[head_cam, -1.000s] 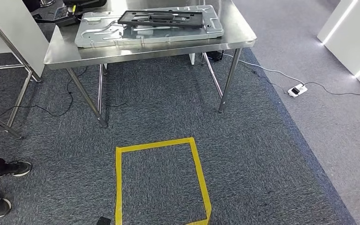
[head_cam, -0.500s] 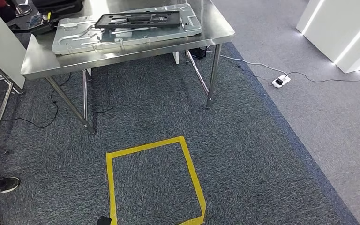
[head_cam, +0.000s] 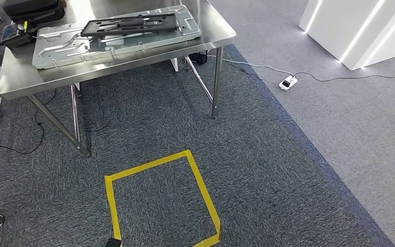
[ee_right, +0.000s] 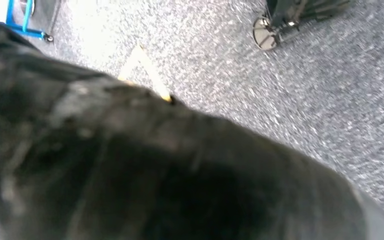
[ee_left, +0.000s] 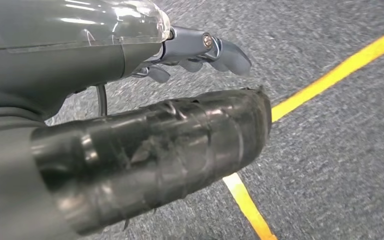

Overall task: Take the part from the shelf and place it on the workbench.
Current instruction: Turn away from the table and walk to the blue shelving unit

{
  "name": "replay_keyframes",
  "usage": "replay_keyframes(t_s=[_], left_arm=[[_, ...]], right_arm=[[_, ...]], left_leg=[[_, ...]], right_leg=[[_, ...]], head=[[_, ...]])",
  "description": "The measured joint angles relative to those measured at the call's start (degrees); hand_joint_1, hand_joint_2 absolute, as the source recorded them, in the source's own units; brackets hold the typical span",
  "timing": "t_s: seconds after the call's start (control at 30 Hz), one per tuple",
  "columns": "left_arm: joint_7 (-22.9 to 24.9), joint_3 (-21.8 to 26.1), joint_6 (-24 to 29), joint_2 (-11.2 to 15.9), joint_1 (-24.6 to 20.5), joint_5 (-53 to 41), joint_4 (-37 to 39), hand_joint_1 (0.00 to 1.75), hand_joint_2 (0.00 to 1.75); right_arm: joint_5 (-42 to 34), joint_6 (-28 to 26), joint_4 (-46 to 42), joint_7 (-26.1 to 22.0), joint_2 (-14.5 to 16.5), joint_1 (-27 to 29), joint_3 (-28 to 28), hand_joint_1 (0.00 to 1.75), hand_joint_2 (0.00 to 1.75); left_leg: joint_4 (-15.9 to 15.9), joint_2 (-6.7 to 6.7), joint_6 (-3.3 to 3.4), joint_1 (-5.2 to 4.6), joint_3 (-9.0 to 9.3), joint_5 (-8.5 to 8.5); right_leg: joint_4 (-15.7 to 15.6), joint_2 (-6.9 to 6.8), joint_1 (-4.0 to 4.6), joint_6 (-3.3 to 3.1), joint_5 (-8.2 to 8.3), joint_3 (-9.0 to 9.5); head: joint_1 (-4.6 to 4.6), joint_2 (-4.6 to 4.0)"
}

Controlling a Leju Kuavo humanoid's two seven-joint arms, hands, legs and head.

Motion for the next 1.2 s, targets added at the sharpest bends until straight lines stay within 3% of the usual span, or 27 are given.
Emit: replay_keyframes(t_s=[0.07,0.13,0.17,0.2,0.23,0.3,0.37,0.47,0.5,0.57,0.63,0.67,0.7,0.73,0.77,0.83,0.9,0.97,1.03,1.1,1.17,1.2], left_arm=[[0.0,0.0,0.0,0.0,0.1,0.0,0.0,0.00,0.00],[0.0,0.1,0.0,0.0,0.2,0.0,0.0,0.00,0.00],[0.0,0.1,0.0,0.0,0.2,0.0,0.0,0.00,0.00],[0.0,0.1,0.0,0.0,0.2,0.0,0.0,0.00,0.00],[0.0,0.1,0.0,0.0,0.2,0.0,0.0,0.00,0.00],[0.0,0.1,0.0,0.0,0.2,0.0,0.0,0.00,0.00],[0.0,0.1,0.0,0.0,0.2,0.0,0.0,0.00,0.00],[0.0,0.1,0.0,0.0,0.0,0.0,0.0,0.00,0.00],[0.0,0.1,0.0,0.0,0.0,0.0,0.0,0.00,0.00],[0.0,0.1,0.0,0.0,0.1,0.0,0.0,0.00,0.00],[0.0,0.1,0.0,0.0,0.2,0.0,0.0,0.00,0.00],[0.0,0.1,0.0,0.0,0.2,0.0,0.0,0.00,0.00],[0.0,0.1,0.0,0.0,0.3,0.0,0.0,0.00,0.00],[0.0,0.1,0.0,0.0,0.3,0.0,0.0,0.00,0.00],[0.0,0.1,0.0,0.0,0.4,0.0,0.0,0.00,0.00],[0.0,0.1,0.0,0.0,0.4,0.0,0.0,0.00,0.00],[0.0,0.1,-0.1,0.1,0.4,-0.1,0.0,0.00,0.00],[0.0,0.1,-0.1,0.1,0.2,-0.1,0.0,0.00,0.00],[0.0,0.2,-0.1,0.1,0.2,-0.1,0.0,0.00,0.00],[0.0,0.2,-0.1,0.1,0.3,-0.1,0.0,0.00,0.00],[0.0,0.3,-0.1,0.1,0.4,-0.1,0.0,0.00,0.00],[0.0,0.3,-0.1,0.1,0.4,-0.1,0.0,0.00,0.00]], right_arm=[[0.2,0.0,0.0,0.0,0.0,0.0,0.0,0.00,0.00],[0.3,0.0,0.0,0.0,0.0,-0.1,0.0,0.00,0.00],[0.3,0.0,0.0,0.0,0.0,-0.1,0.0,0.00,0.00],[0.4,0.0,0.0,0.0,0.0,0.0,0.0,0.00,0.00],[0.4,0.0,0.0,0.0,0.0,0.0,0.0,0.00,0.00],[0.4,0.0,0.0,0.0,0.0,0.0,0.0,0.00,0.00],[0.4,0.0,0.0,0.0,0.0,-0.1,0.0,0.00,0.00],[0.4,0.1,0.0,0.0,0.0,-0.1,0.0,0.00,0.00],[0.4,0.1,0.0,0.0,0.0,0.0,0.0,0.00,0.00],[0.4,0.1,0.0,-0.1,0.0,-0.1,0.0,0.00,0.00],[0.4,0.1,0.0,-0.1,0.0,-0.1,0.0,0.00,0.00],[0.4,0.1,0.0,-0.1,0.0,-0.1,0.0,0.00,0.00],[0.4,0.1,0.0,-0.1,0.0,-0.1,0.0,0.00,0.00],[0.4,0.1,0.0,-0.1,0.0,0.0,0.0,0.00,0.00],[0.4,0.1,0.1,-0.1,0.0,0.0,0.0,0.00,0.00],[0.4,0.1,0.1,-0.1,0.1,-0.1,0.0,0.00,0.00],[0.4,0.1,0.1,-0.1,0.2,-0.1,0.0,0.00,0.00],[0.4,0.0,0.1,-0.1,0.2,0.0,0.0,0.00,0.00],[0.4,0.0,0.1,-0.1,0.2,0.1,0.0,0.00,0.00],[0.4,0.0,0.1,-0.1,0.2,0.0,0.0,0.00,0.00],[0.4,0.0,0.1,-0.1,0.2,0.0,0.0,0.00,0.00],[0.4,0.0,0.1,-0.1,0.2,0.0,0.0,0.00,0.00]], left_leg=[[-0.6,1.00,0.66,0.23,0.13,0.49],[-0.6,2.03,0.91,0.13,-0.06,0.51],[-0.5,2.56,0.92,0.11,-0.14,0.45],[-0.4,3.05,0.90,0.11,-0.18,0.37],[-0.2,3.48,0.82,0.13,-0.18,0.23],[0.3,4.23,0.40,0.10,-0.15,-0.27],[1.0,4.84,-0.24,-0.15,-0.27,-0.87],[1.1,5.56,-1.09,-0.20,-0.06,-1.23],[1.5,5.20,-1.42,-0.08,-0.11,-1.66],[5.2,3.52,-2.04,0.18,-1.73,-4.34],[12.8,2.16,-2.36,0.32,-5.18,-8.18],[16.1,1.99,-2.40,0.35,-6.76,-9.18],[17.5,1.93,-2.36,0.35,-7.54,-8.98],[16.6,1.85,-2.24,0.35,-7.23,-7.58],[13.4,1.47,-2.04,0.35,-5.88,-5.28],[5.5,-1.19,-1.45,0.38,-2.52,-1.39],[1.7,-3.27,-1.04,0.31,-1.01,-0.38],[1.0,-2.58,-0.64,0.32,-0.77,-0.22],[0.1,-1.20,0.12,0.49,-0.35,0.37],[-0.5,0.43,0.70,0.43,-0.15,0.69],[-0.4,2.14,0.90,0.23,-0.29,0.61],[-0.3,2.99,0.92,0.16,-0.35,0.51]], right_leg=[[4.1,-1.88,0.04,0.33,-2.80,-1.85],[11.5,-2.75,-0.09,0.66,-6.51,-5.34],[14.2,-2.84,-0.20,0.82,-7.33,-6.57],[15.0,-2.95,-0.29,0.96,-7.06,-6.87],[13.5,-3.17,-0.39,1.05,-5.75,-5.98],[6.1,-4.70,-0.45,1.00,-2.35,-1.99],[0.9,-5.90,-0.23,0.52,-0.88,0.63],[0.1,-5.17,0.03,-0.41,-0.83,0.71],[-0.1,-4.81,-0.02,-0.75,-0.68,0.70],[-0.4,-4.10,-0.23,-1.37,-0.36,0.66],[-0.4,-3.23,-0.16,-1.59,-0.28,0.50],[-0.4,-2.67,-0.11,-1.61,-0.27,0.47],[-0.4,-2.04,-0.08,-1.61,-0.27,0.50],[-0.4,-1.34,-0.06,-1.61,-0.27,0.58],[-0.4,-0.60,-0.06,-1.60,-0.27,0.71],[-0.3,0.76,-0.10,-1.46,-0.22,0.78],[-0.3,1.94,-0.28,-0.89,0.04,0.36],[-0.4,2.86,-0.47,-0.03,0.39,-0.02],[0.6,1.20,-0.30,0.50,-0.34,-0.60],[5.6,-1.71,-0.09,0.68,-3.37,-3.06],[12.7,-2.78,-0.15,0.89,-6.60,-6.53],[14.7,-2.95,-0.19,1.00,-6.97,-7.40]], head=[[0.05,0.01],[0.04,0.01],[0.04,0.01],[0.04,0.01],[0.05,0.01],[0.06,-0.01],[0.01,-0.01],[-0.03,0.00],[-0.03,0.00],[-0.05,0.01],[-0.05,-0.01],[-0.05,-0.01],[-0.05,-0.02],[-0.05,-0.01],[-0.05,-0.01],[-0.04,0.00],[-0.04,0.01],[-0.05,0.01],[0.00,0.00],[0.07,0.00],[0.10,0.00],[0.10,-0.01]])
